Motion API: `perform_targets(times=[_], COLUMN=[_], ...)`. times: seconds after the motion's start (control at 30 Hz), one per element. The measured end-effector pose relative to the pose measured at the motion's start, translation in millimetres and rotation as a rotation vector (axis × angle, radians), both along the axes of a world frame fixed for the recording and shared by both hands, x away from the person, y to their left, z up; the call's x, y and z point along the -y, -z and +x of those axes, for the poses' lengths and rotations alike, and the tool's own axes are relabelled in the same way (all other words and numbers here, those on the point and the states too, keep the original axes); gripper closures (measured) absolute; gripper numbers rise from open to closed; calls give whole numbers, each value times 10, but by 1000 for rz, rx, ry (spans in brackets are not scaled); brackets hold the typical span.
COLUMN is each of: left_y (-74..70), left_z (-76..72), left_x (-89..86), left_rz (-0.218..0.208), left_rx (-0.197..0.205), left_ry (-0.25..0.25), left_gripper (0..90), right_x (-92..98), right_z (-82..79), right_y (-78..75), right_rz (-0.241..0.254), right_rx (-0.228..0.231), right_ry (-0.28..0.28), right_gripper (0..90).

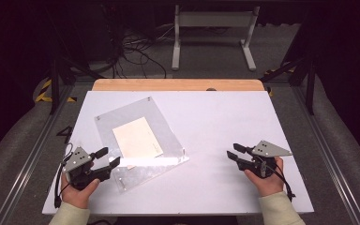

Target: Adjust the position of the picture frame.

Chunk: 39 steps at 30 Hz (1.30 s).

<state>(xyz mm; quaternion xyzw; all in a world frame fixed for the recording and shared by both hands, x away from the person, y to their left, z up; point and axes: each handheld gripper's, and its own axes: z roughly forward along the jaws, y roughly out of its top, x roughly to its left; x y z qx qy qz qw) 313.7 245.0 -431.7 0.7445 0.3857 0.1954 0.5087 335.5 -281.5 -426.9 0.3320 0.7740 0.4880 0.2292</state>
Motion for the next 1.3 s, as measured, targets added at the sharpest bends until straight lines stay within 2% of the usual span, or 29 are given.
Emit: perform_targets(times=[0.17, 0.23, 0.3, 0.47, 0.57, 0.6, 0.7, 0.87, 1.0, 1.1, 1.3], left_y=[-66, -87, -96, -110, -109, -102, -98, -94, -91, -86, -68], left_z=[-57, -88, -131, -171, -179, -185, -188, -189, -185, -174, -154], left_x=[32, 55, 97, 148, 157, 156, 141, 118, 107, 90, 61], left_rz=[-6, 5, 37, 61, 67, 69, 70, 58, 59, 55, 43], left_rx=[9, 8, 15, 20, 20, 14, 12, 3, 3, 7, -3], left_ry=[44, 62, 87, 111, 114, 111, 103, 93, 83, 78, 59], left_gripper=[412, 412, 411, 411, 410, 409, 408, 396, 392, 392, 388], right_x=[-60, -80, -110, -209, -291, -375, -467, -712, -913, -1064, -1321], right_z=[-14, -16, -10, 18, 29, 51, 81, 167, 259, 294, 382], right_y=[-32, -32, -27, -52, -81, -119, -157, -183, -158, -132, -16], right_rz=[-7, -14, -13, -2, -4, 5, 16, -11, -18, -40, -63], right_rx=[8, 7, 2, -12, -20, -33, -40, -50, -86, -92, -135], right_ry=[-13, -18, -23, -32, -50, -69, -89, -123, -149, -172, -199], right_gripper=[570, 567, 562, 552, 552, 552, 552, 537, 525, 523, 523])
